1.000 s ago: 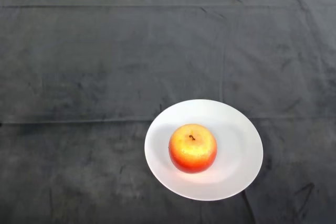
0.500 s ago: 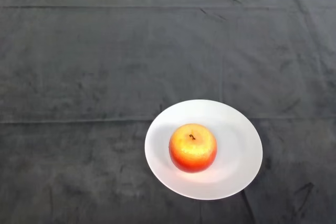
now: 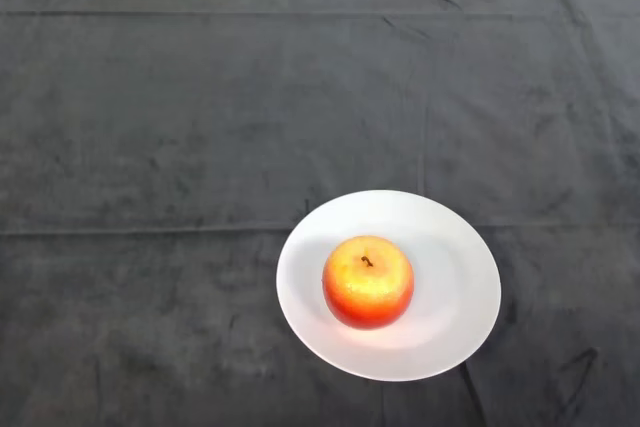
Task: Move the apple to the plate
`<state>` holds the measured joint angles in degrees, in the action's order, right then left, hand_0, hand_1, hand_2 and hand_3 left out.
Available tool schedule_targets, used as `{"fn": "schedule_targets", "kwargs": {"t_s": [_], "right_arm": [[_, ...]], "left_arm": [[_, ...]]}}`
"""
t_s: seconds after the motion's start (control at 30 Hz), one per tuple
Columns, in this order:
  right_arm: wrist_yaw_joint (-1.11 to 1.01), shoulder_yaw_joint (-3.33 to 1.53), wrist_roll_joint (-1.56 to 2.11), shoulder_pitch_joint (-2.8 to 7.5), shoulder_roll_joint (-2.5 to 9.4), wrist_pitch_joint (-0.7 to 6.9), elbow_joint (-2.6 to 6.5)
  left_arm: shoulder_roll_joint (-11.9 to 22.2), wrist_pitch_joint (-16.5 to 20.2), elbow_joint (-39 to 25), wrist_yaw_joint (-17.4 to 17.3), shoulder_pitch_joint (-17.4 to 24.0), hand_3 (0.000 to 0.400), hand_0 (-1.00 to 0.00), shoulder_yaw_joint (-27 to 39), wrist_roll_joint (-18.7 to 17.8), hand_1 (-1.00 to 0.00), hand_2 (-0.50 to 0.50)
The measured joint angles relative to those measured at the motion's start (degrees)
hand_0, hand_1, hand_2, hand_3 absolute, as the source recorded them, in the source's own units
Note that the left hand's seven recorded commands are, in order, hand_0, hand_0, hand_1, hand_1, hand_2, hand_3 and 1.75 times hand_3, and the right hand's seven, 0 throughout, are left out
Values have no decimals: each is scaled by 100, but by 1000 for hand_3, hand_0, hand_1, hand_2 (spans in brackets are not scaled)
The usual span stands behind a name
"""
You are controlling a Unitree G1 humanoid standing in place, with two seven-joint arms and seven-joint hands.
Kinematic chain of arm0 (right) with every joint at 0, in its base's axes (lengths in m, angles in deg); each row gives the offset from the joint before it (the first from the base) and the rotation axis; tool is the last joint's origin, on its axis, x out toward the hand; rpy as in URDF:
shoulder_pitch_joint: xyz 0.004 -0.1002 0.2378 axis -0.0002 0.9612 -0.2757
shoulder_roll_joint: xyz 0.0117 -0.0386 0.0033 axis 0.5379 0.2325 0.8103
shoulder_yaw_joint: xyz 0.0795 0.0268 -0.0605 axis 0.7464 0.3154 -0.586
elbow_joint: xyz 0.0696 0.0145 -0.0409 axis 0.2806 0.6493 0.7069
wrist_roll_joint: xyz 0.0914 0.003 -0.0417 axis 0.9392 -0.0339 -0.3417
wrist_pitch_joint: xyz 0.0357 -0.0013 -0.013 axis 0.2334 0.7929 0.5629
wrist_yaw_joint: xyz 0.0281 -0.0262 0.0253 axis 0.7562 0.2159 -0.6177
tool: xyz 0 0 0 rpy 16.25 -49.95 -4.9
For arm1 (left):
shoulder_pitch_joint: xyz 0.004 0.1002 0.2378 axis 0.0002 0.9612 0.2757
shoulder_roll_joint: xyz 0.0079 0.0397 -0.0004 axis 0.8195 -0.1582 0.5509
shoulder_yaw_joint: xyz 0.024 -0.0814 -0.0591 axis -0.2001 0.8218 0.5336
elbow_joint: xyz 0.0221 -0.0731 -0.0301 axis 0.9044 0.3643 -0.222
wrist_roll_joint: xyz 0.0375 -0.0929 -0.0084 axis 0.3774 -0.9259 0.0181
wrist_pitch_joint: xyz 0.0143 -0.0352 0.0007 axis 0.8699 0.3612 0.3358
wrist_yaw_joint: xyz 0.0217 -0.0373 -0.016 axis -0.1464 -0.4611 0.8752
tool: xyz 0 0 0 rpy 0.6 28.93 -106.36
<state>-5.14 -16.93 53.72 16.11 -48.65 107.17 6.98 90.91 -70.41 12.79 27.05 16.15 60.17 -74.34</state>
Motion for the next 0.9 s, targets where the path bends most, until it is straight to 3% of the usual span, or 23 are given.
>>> {"fn": "schedule_targets", "kwargs": {"t_s": [0.9], "right_arm": [[0, 0, 0, 0, 0, 0, 0]], "left_arm": [[0, 36, 1, -1, -10, 0, 0, 220, 460, 0, 0]]}}
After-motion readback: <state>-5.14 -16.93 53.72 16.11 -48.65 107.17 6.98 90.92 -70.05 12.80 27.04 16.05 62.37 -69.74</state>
